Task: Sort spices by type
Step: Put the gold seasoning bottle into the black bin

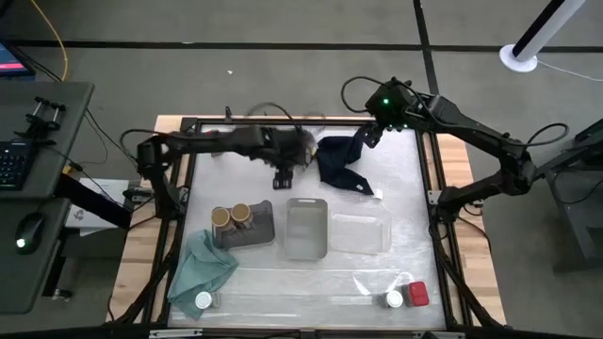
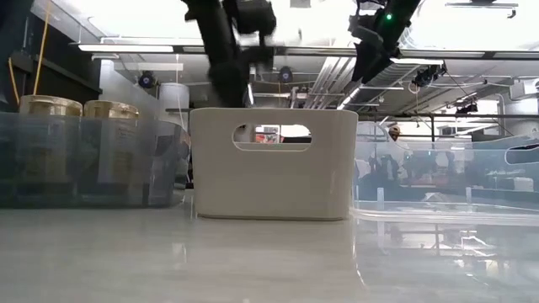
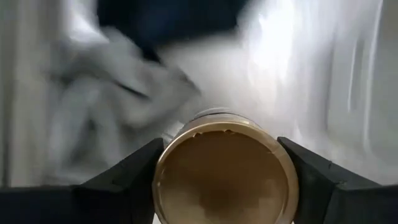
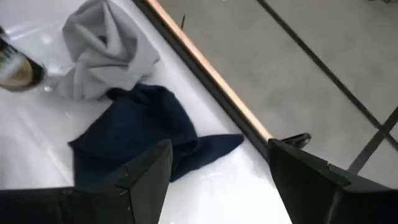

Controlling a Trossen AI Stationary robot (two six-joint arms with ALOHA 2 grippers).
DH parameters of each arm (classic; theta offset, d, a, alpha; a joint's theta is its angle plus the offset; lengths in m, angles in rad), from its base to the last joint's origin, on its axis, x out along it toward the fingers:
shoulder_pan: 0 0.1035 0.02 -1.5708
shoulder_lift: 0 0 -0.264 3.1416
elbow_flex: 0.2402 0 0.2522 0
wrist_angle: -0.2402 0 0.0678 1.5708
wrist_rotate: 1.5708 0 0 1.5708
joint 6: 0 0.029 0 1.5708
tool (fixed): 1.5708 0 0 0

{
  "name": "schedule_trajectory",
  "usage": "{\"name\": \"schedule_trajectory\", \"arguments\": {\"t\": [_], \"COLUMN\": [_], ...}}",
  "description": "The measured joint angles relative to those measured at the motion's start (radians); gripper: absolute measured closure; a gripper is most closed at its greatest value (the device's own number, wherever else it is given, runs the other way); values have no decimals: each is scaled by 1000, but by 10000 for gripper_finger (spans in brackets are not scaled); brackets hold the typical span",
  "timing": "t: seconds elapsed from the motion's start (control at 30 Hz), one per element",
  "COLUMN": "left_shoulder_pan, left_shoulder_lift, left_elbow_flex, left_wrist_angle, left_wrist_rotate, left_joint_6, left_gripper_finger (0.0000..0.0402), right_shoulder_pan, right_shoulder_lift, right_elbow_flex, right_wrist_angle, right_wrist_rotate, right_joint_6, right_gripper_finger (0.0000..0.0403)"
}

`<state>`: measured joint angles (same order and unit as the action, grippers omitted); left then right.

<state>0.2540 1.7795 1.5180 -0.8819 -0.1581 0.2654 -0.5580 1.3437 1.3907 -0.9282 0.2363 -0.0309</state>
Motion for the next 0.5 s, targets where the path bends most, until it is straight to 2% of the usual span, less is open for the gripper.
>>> {"name": "schedule_trajectory", "arguments": {"t": [0.13, 0.23, 0.37, 0.5], "left_shoulder_pan": [-2, -44, -142, -263], "left_shoulder_lift": [-122, -224, -329, -390], "left_elbow_flex": [79, 85, 38, -90], "left_wrist_angle": [-1, 6, -68, -63], "left_wrist_rotate": [-21, -10, -28, -96], "left_joint_6": [-119, -221, -299, -389], "left_gripper_finger": [163, 163, 163, 163], "right_shoulder_pan": [-20, -32, -33, -8], "right_shoulder_lift": [0, 0, 0, 0], "right_elbow_flex": [0, 0, 0, 0], "right_wrist_angle": [46, 69, 72, 47], "right_wrist_rotate": [-11, -56, -116, -190], "right_joint_6": [1, 4, 60, 181], "right_gripper_finger": [143, 143, 143, 143]}}
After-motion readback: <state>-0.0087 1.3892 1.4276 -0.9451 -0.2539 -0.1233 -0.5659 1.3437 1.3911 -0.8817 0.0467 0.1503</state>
